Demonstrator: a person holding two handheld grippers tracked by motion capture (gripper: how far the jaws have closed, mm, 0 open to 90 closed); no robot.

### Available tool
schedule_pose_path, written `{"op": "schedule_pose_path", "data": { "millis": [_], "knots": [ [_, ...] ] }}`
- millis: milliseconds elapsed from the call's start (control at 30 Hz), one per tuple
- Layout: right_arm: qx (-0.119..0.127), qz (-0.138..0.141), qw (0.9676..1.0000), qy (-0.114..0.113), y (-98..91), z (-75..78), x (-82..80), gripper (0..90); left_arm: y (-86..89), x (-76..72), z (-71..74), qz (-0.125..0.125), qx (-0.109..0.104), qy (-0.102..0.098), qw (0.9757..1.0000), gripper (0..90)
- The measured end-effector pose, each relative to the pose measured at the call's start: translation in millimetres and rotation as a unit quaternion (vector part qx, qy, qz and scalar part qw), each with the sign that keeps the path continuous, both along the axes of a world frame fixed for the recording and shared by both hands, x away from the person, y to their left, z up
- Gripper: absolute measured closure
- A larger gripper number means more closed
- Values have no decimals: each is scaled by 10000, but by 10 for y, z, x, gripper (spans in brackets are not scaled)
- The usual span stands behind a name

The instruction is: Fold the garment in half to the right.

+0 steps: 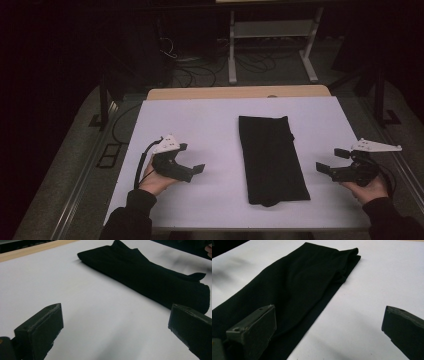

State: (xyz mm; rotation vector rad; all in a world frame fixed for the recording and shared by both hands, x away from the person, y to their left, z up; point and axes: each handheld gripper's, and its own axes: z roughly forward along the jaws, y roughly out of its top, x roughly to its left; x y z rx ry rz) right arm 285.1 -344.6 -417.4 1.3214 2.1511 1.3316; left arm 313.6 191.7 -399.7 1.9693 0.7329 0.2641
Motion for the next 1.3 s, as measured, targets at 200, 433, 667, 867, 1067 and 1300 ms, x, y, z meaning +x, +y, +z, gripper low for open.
{"op": "schedule_pose_path", "data": {
  "millis": [200, 433, 667, 867, 1067, 1300],
  "knots": [
    [3, -4, 10000, 4, 0, -2, -1, 0, 154, -30, -25, 176, -49, -15, 9998, 0],
    [4, 0, 10000, 3, -2, -2, -1, 0, 354, -70, -38, 318, -117, -98, 9994, 0],
    [-10, -2, 10000, 5, 0, -3, 0, 0, 532, -107, -57, 525, -258, -121, 9982, 0],
    [-7, -1, 10000, 3, -2, -3, -1, 0, 737, -140, -117, 815, -272, -173, 9962, 0],
    [-1, -5, 10000, -3, -4, -2, 0, 0, 950, -185, -208, 1151, -188, -162, 9930, 0],
    [-22, 13, 10000, -4, -1, -10, 6, 0, 1130, -250, -239, 1461, -284, -198, 9887, 0]
  ]
}}
